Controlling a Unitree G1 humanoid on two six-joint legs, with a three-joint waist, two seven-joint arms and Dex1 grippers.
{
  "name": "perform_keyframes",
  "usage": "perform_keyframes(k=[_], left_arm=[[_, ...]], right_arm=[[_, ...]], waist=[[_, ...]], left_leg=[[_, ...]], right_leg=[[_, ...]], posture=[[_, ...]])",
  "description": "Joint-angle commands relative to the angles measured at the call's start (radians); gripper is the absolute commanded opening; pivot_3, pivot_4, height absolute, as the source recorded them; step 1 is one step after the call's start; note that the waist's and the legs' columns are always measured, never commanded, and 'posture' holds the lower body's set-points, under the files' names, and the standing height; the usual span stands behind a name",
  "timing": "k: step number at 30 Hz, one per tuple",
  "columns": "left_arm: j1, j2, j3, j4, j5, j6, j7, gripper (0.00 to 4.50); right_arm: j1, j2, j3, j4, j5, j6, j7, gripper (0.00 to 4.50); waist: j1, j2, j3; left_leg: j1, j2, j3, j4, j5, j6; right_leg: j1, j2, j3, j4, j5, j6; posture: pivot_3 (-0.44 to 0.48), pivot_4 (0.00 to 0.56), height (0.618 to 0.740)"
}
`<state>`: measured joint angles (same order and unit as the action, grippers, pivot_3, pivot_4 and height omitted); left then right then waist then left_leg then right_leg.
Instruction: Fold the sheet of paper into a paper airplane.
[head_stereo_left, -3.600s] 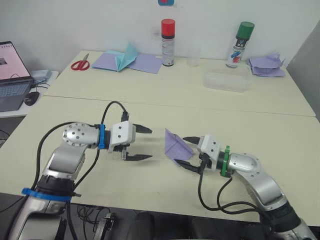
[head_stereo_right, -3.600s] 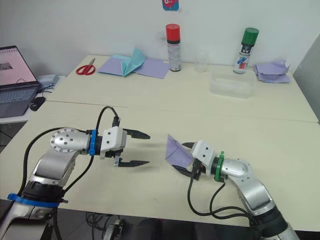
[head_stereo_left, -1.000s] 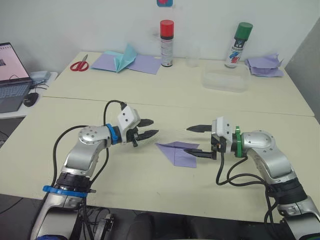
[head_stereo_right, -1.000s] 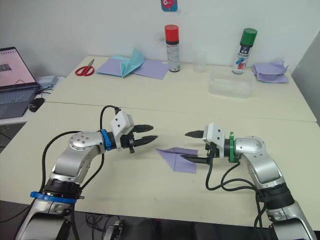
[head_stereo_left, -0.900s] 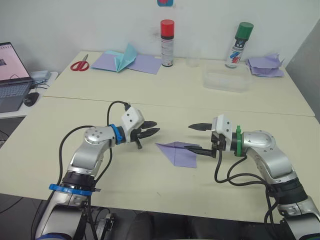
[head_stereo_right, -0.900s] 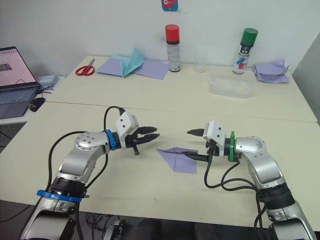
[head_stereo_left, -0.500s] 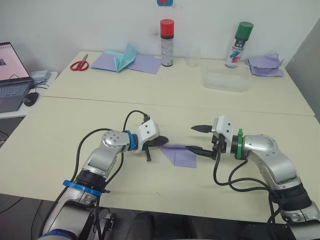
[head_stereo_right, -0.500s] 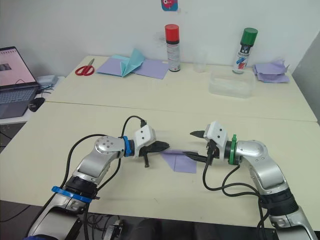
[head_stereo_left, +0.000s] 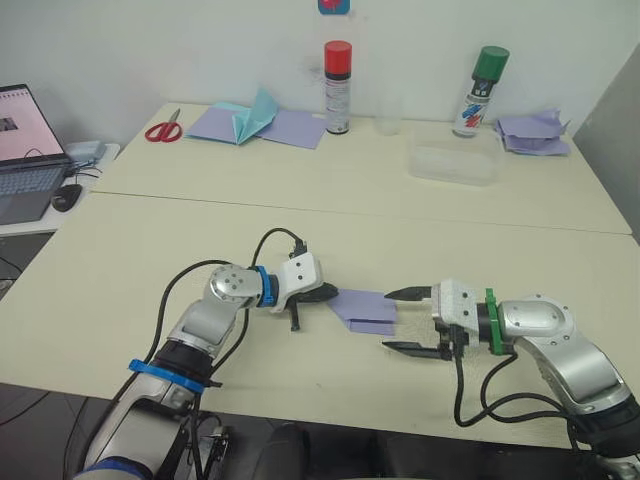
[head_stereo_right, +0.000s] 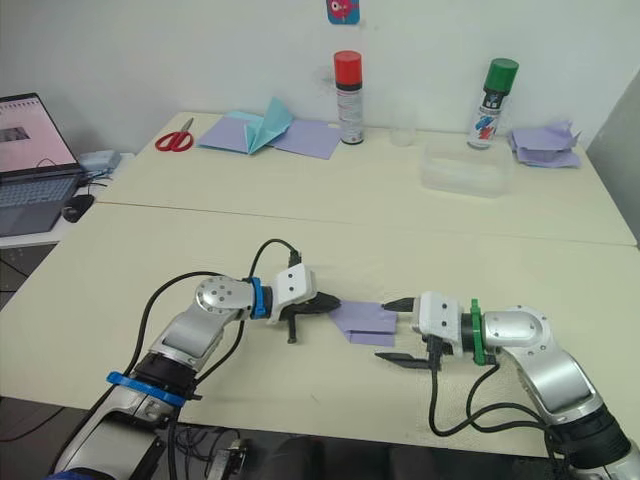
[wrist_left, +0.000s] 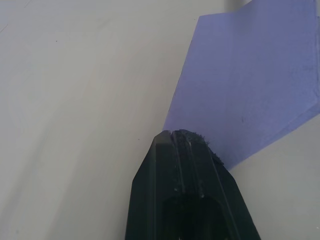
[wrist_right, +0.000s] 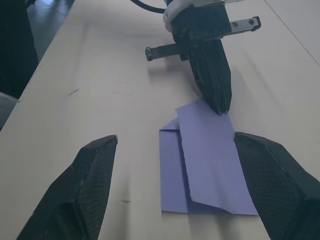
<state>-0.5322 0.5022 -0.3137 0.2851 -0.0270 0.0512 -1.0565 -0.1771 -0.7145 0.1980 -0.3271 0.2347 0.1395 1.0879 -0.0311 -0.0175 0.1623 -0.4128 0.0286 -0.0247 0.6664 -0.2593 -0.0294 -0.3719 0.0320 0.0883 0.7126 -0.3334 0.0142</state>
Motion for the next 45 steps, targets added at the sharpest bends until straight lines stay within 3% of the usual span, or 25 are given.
perform_keyframes(k=[1, 8, 25, 38, 42, 45], left_arm=[[-0.001, -0.006, -0.025, 0.040, 0.035, 0.001, -0.003, 0.00], [-0.006, -0.003, -0.026, 0.045, 0.033, 0.001, -0.020, 0.00], [-0.013, -0.006, -0.024, 0.048, 0.034, 0.007, -0.026, 0.00], [-0.028, -0.007, -0.036, 0.072, 0.049, -0.022, -0.040, 0.00], [-0.031, -0.009, -0.037, 0.077, 0.050, -0.027, -0.043, 0.00], [-0.032, -0.010, -0.036, 0.081, 0.051, -0.030, -0.045, 0.00]], right_arm=[[0.005, -0.004, -0.005, -0.007, 0.004, -0.048, 0.017, 3.48], [0.020, 0.027, 0.033, 0.036, -0.082, -0.098, -0.033, 1.08], [-0.008, 0.083, 0.115, 0.136, -0.264, -0.235, -0.117, 1.08], [-0.060, 0.201, 0.109, 0.201, -0.262, -0.244, -0.199, 1.08], [-0.062, 0.209, 0.107, 0.209, -0.254, -0.248, -0.199, 0.11], [-0.061, 0.218, 0.103, 0.210, -0.247, -0.244, -0.204, 0.04]], waist=[[0.000, 0.000, 0.000], [0.001, 0.000, 0.000], [0.001, 0.000, 0.000], [0.001, 0.000, 0.000], [0.001, 0.000, 0.000], [0.001, 0.000, 0.000]], left_leg=[[0.000, 0.000, 0.000, 0.000, 0.000, 0.000], [0.000, 0.000, 0.000, 0.000, 0.000, 0.000], [0.000, 0.000, 0.000, 0.000, 0.000, 0.000], [0.001, 0.000, 0.000, 0.000, 0.000, 0.000], [0.001, 0.000, 0.000, 0.000, 0.000, 0.000], [0.001, 0.000, 0.000, 0.000, 0.000, 0.000]], right_leg=[[0.000, 0.000, 0.000, 0.000, 0.000, 0.000], [0.000, 0.000, 0.000, 0.000, 0.000, 0.000], [0.000, 0.000, 0.000, 0.000, 0.000, 0.000], [0.000, 0.000, 0.000, 0.001, 0.000, 0.000], [0.000, 0.000, 0.000, 0.001, 0.000, 0.000], [0.000, 0.000, 0.000, 0.001, 0.000, 0.000]], posture=[[0.000, 0.150, 0.740], [0.000, 0.150, 0.740], [0.000, 0.150, 0.740], [0.000, 0.150, 0.740], [0.000, 0.150, 0.740], [0.000, 0.150, 0.740]])
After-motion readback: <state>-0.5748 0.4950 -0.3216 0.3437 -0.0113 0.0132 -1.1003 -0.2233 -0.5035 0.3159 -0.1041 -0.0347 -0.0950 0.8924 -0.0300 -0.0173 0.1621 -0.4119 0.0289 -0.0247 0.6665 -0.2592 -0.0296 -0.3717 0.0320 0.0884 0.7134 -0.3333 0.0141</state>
